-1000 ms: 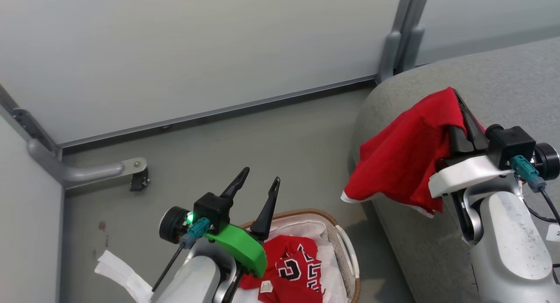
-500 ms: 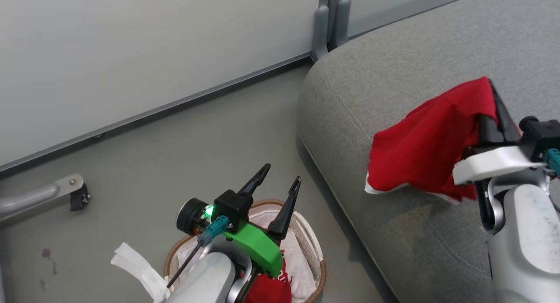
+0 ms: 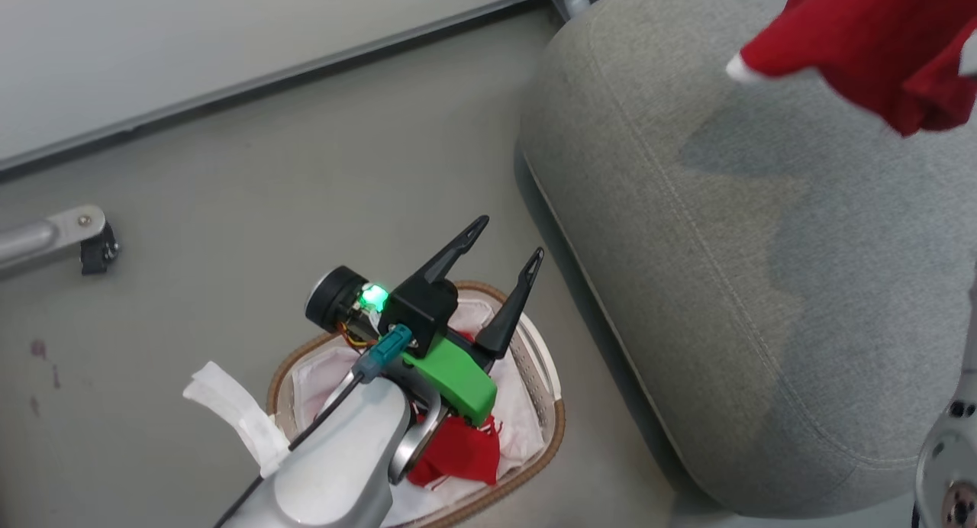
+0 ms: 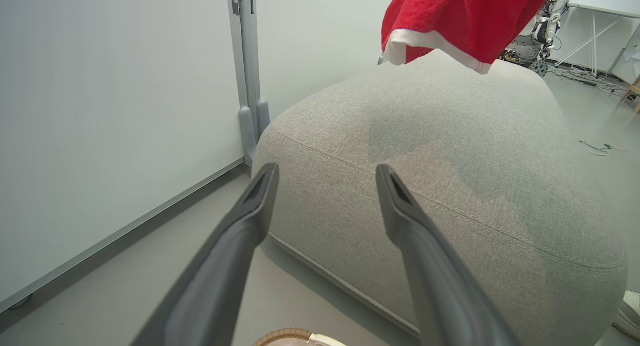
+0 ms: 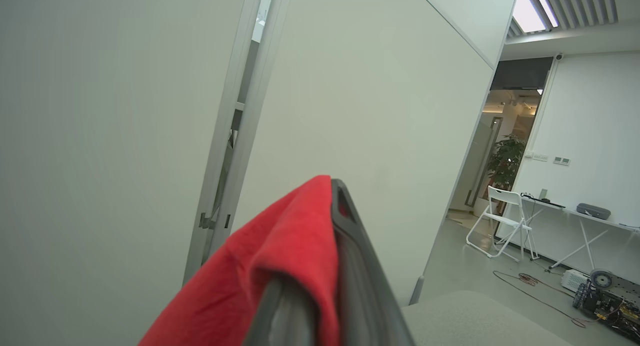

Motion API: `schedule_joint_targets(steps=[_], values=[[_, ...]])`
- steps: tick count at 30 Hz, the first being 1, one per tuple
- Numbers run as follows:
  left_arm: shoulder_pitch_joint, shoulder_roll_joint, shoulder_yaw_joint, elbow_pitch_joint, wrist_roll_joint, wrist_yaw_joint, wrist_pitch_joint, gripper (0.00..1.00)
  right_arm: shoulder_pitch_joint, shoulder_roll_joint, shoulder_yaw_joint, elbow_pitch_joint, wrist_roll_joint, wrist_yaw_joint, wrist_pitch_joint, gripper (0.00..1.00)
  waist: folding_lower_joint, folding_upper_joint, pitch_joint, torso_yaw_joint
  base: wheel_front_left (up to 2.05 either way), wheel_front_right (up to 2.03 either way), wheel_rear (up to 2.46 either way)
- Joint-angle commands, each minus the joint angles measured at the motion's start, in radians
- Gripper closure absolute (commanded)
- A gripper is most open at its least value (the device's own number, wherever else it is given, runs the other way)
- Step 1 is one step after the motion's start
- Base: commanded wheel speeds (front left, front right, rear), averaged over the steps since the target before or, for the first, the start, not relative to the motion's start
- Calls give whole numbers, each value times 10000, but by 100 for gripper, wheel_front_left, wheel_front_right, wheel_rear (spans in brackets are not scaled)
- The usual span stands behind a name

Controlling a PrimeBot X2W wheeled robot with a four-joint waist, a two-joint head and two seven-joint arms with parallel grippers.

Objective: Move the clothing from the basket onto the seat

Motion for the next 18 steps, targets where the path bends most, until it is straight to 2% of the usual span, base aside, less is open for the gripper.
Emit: schedule_joint_targets(steps=[1, 8, 11, 18], values=[[-360, 173, 15, -81, 76, -49, -7, 0, -557, -217, -90, 287, -101, -10, -25, 100, -1, -1, 1403, 617, 0, 0, 0], [-1111, 421, 36, -480, 396, -42, -7, 0, -2548, -1264, -965, 1351, -554, -10, -25, 100, -1, -1, 2956, 1066, 0, 0, 0], [-1367, 531, 167, -742, 576, -42, -7, 0, -2691, -1507, -1519, 1848, -1021, -10, -25, 100, -1, -1, 3617, 1202, 0, 0, 0], [-1453, 732, 519, -1009, 757, 30, -7, 0, -1860, -1023, -2021, 2507, -1428, -10, -25, 100, -1, -1, 4193, 1147, 0, 0, 0]])
